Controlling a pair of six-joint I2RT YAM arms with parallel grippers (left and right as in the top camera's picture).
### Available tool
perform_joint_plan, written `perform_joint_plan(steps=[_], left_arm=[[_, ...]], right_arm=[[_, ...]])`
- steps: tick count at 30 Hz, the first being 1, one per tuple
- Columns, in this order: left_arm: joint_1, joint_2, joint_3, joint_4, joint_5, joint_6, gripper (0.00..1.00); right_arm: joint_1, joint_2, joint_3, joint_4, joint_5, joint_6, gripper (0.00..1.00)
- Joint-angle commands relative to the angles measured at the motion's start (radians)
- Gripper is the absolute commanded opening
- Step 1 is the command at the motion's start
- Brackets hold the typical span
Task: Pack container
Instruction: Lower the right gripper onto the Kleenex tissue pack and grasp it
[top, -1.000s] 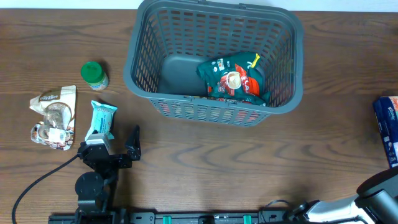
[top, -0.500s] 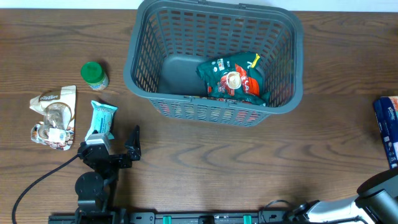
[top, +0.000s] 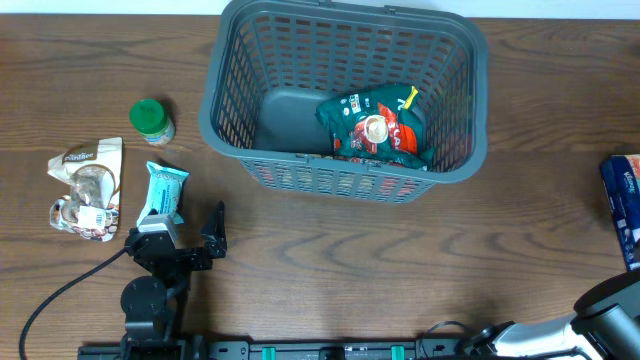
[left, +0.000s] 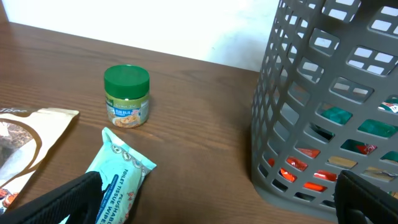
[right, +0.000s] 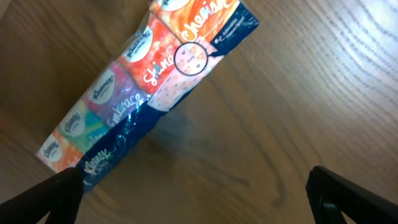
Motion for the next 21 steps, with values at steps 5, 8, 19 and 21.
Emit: perform_joint_plan(steps=[5, 8, 19, 21], left_arm=[[0.002, -0.006, -0.025, -0.006, 0.000, 0.005, 0.99], [0.002, -0.006, -0.025, -0.006, 0.000, 0.005, 0.99], [0.002, -0.006, -0.025, -0.006, 0.000, 0.005, 0.99], [0.002, -0.006, -0.025, -0.006, 0.000, 0.005, 0.98]], right_arm=[[-0.003, 0.001, -0.001, -0.016, 0.069, 0.280, 0.99], [-0.003, 0.001, -0.001, -0.052, 0.165, 0.439, 0.99], [-0.003, 0.021, -0.001, -0.033, 0.301, 0.600, 0.99], [-0.004, 0.031, -0.001, -0.017, 0.288, 0.600, 0.99]])
